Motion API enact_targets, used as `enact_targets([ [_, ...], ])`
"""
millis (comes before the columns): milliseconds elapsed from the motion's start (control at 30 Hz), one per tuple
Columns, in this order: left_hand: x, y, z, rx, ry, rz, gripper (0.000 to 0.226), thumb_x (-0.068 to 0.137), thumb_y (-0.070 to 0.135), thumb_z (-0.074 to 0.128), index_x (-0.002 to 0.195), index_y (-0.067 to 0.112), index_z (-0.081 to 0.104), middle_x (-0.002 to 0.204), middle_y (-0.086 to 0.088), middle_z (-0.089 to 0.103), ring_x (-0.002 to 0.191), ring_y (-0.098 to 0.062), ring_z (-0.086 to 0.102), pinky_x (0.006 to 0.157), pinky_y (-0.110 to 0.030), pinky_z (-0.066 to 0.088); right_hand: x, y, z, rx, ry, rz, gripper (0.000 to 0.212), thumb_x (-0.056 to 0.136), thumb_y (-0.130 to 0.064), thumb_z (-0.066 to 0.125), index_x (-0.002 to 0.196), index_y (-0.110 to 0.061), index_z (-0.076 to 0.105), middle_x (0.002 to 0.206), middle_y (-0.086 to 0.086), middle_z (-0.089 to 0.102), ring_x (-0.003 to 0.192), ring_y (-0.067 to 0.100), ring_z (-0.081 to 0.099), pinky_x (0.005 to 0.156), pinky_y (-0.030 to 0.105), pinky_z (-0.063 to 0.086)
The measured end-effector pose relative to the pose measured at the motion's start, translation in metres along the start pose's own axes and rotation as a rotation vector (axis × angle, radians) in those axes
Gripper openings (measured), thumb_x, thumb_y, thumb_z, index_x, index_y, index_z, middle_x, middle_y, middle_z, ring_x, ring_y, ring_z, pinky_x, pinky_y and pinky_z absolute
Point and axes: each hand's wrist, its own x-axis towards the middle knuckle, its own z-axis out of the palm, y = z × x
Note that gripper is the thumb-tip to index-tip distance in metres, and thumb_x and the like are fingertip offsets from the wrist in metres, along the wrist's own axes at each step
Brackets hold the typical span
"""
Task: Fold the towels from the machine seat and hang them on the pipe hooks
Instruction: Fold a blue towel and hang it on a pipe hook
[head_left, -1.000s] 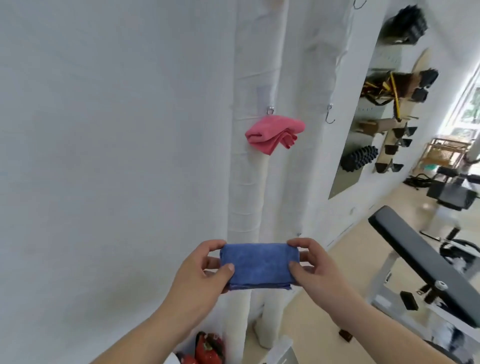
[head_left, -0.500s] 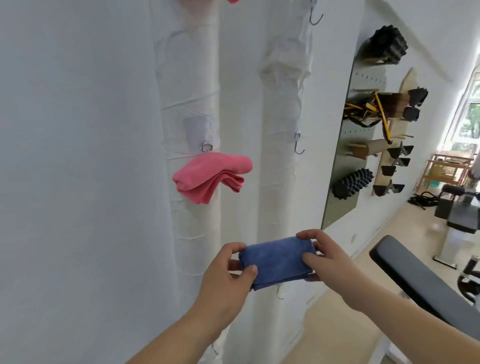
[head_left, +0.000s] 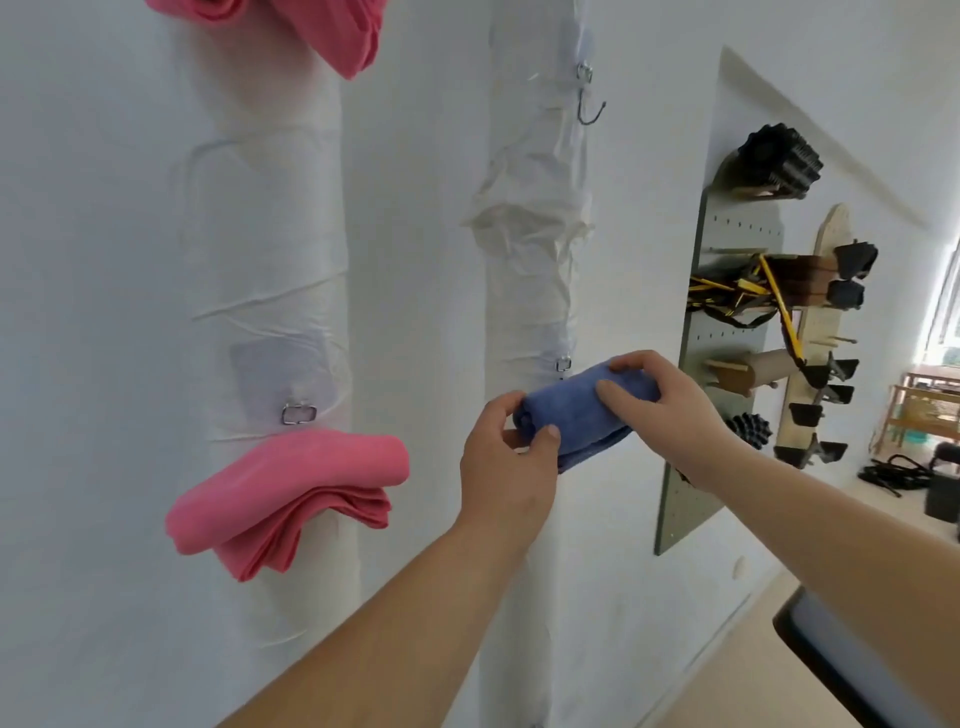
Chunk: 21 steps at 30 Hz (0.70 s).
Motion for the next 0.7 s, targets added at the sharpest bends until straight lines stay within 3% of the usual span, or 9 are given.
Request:
enact_targets([
  [100, 0.026, -0.001, 0.014, -0.059, 0.025, -0.012, 0.034, 0.095, 0.017, 0.066, 0.122, 0.037, 0.057, 0.108, 0.002, 0.073, 0.096, -0.014, 0.072, 0.088, -0.032, 0.061, 0.032, 0.002, -0.001, -0.048, 0.017, -0.07, 0.033, 0.089, -0.032, 0.073, 0.119, -0.025, 0.063, 0.107, -0.006, 0.064, 0.094, 0.006, 0.062, 0.07, 0.015, 0.047],
  [267, 0.049, -0.012, 0.027, -0.141, 0.053, -0.046, 0.028, 0.093, 0.018, 0.069, 0.113, 0.036, 0.063, 0.091, 0.003, 0.076, 0.084, -0.015, 0.076, 0.081, -0.031, 0.064, 0.059, 0.019, 0.002, -0.203, 0.025, -0.137, 0.021, 0.09, -0.037, 0.069, 0.11, -0.031, 0.064, 0.113, -0.001, 0.053, 0.096, 0.014, 0.06, 0.072, 0.019, 0.048],
  [400, 0.059, -0.02, 0.027, -0.147, 0.069, -0.077, 0.022, 0.09, 0.016, 0.07, 0.1, 0.036, 0.066, 0.087, 0.004, 0.077, 0.081, -0.017, 0.077, 0.075, -0.031, 0.064, 0.064, 0.033, 0.007, -0.209, -0.088, -0.034, 0.017, 0.095, -0.038, 0.061, 0.1, -0.028, 0.074, 0.094, -0.004, 0.072, 0.085, 0.01, 0.068, 0.062, 0.017, 0.049],
  [500, 0.064, -0.024, 0.03, -0.078, 0.072, -0.071, 0.023, 0.088, 0.014, 0.067, 0.102, 0.032, 0.064, 0.099, 0.007, 0.073, 0.088, -0.021, 0.074, 0.077, -0.033, 0.063, 0.071, 0.032, 0.008, -0.257, -0.118, -0.035, 0.024, 0.09, -0.043, 0.057, 0.084, -0.031, 0.077, 0.082, 0.002, 0.075, 0.077, 0.019, 0.071, 0.064, 0.03, 0.06],
  [567, 0.063, -0.026, 0.03, 0.231, 0.12, 0.13, 0.037, 0.087, 0.019, 0.067, 0.12, 0.03, 0.056, 0.123, 0.012, 0.054, 0.104, -0.014, 0.062, 0.081, -0.027, 0.055, 0.074, 0.03, 0.007, -0.352, -0.114, -0.069, 0.028, 0.084, -0.049, 0.055, 0.073, -0.033, 0.074, 0.081, 0.006, 0.071, 0.072, 0.021, 0.068, 0.062, 0.031, 0.057],
  [633, 0.063, -0.029, 0.027, 0.589, 0.12, 0.504, 0.05, 0.088, 0.019, 0.063, 0.135, 0.029, 0.049, 0.139, 0.011, 0.039, 0.12, -0.01, 0.046, 0.089, -0.022, 0.047, 0.074, 0.024, 0.006, -0.427, -0.102, -0.121, 0.026, 0.083, -0.046, 0.059, 0.07, -0.029, 0.073, 0.075, 0.002, 0.068, 0.069, 0.021, 0.065, 0.059, 0.029, 0.052],
  [700, 0.065, -0.031, 0.026, 0.793, 0.044, 0.803, 0.04, 0.088, 0.014, 0.058, 0.126, 0.024, 0.061, 0.14, 0.005, 0.05, 0.121, -0.015, 0.047, 0.089, -0.026, 0.052, 0.071, 0.016, 0.004, -0.4, -0.086, -0.16, 0.015, 0.084, -0.039, 0.064, 0.078, -0.029, 0.074, 0.077, -0.006, 0.07, 0.074, 0.014, 0.066, 0.063, 0.029, 0.054],
])
